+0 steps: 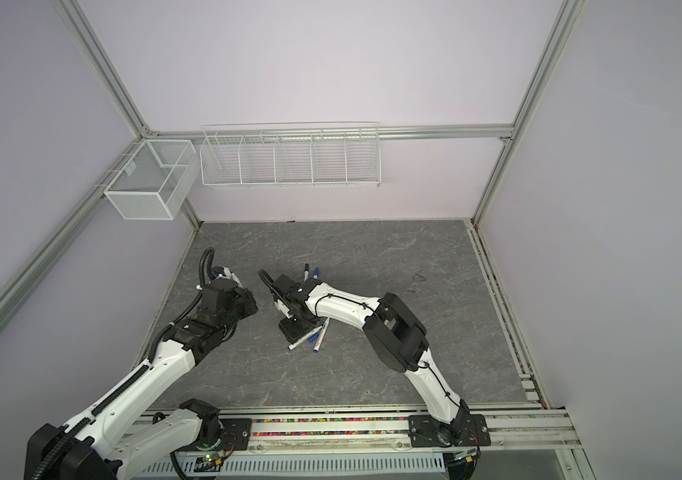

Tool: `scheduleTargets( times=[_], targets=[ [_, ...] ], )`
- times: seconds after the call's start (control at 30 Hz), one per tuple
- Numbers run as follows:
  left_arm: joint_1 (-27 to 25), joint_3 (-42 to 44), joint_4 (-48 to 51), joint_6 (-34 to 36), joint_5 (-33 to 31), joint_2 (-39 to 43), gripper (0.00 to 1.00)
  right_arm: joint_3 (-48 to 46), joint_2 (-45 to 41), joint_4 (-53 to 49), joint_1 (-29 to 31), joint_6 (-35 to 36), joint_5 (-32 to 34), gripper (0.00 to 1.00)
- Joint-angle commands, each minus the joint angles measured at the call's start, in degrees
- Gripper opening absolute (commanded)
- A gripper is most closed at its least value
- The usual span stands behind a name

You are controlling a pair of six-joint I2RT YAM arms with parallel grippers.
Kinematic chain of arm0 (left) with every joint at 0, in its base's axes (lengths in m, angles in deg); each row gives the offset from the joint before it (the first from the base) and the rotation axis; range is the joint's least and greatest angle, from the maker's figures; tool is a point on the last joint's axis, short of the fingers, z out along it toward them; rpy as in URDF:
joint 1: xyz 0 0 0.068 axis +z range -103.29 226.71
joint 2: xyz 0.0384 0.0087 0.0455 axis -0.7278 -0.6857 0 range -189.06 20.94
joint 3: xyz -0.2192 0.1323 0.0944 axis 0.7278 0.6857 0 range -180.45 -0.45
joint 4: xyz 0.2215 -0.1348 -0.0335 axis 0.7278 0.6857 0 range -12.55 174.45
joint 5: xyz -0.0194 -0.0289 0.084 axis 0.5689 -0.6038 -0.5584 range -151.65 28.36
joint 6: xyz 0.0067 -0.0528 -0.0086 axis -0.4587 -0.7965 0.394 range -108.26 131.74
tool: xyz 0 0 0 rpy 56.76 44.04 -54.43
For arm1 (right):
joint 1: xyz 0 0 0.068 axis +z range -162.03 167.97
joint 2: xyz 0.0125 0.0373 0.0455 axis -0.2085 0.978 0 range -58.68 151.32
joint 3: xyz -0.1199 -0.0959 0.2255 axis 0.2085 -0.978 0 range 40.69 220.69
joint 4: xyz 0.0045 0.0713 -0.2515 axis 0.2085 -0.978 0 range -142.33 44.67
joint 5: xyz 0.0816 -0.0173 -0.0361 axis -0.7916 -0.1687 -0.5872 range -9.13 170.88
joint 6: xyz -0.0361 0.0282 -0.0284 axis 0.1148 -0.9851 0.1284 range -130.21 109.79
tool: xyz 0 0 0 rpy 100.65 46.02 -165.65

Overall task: Insert the pens into the pen caps
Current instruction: 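Lower the right gripper onto a blue cap and grasp it upright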

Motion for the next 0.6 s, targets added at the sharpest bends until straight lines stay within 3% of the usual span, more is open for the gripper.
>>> scheduleTargets(
  times=[0.0, 0.57],
  targets=[
    [0.3, 1.0, 1.2, -0.8, 0.3, 0.5, 0.0, 1.8, 1.4, -3.7, 0.6, 1.6, 0.9, 0.62],
    [0.3, 2.2, -0.1, -1.2, 2.1, -0.7, 0.0, 6.1, 5.8, -7.1, 2.9, 4.5, 9.1, 0.61]
  ],
)
